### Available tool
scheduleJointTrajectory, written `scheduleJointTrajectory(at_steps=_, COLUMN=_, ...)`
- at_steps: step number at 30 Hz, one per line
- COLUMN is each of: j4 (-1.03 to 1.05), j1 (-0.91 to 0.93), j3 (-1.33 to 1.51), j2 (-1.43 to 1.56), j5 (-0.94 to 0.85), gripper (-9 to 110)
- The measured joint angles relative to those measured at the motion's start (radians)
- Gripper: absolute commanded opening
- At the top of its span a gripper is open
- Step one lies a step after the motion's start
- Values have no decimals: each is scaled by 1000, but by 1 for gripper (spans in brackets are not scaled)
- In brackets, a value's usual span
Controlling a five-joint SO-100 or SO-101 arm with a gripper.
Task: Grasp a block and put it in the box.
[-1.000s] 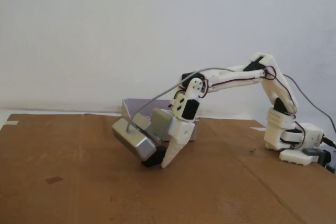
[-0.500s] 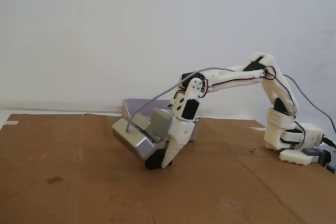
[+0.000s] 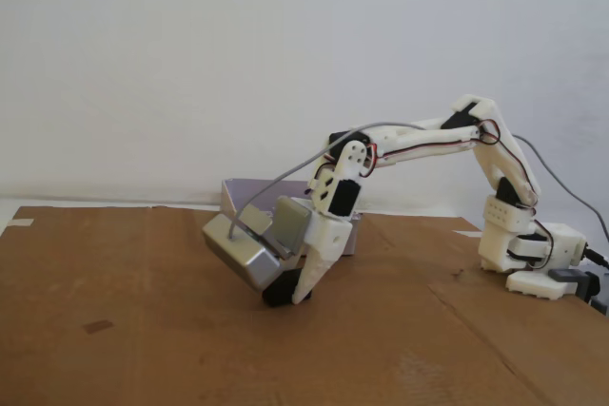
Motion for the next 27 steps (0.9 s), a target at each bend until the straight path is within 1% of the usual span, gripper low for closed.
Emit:
scheduleJointTrajectory(at_steps=9, j4=0, j1=12, j3=-86, j2=-31, j5=0, gripper=0)
scheduleJointTrajectory(at_steps=27, j4=0, j1=9, j3=-97, j2=-31, j5=0, gripper=0)
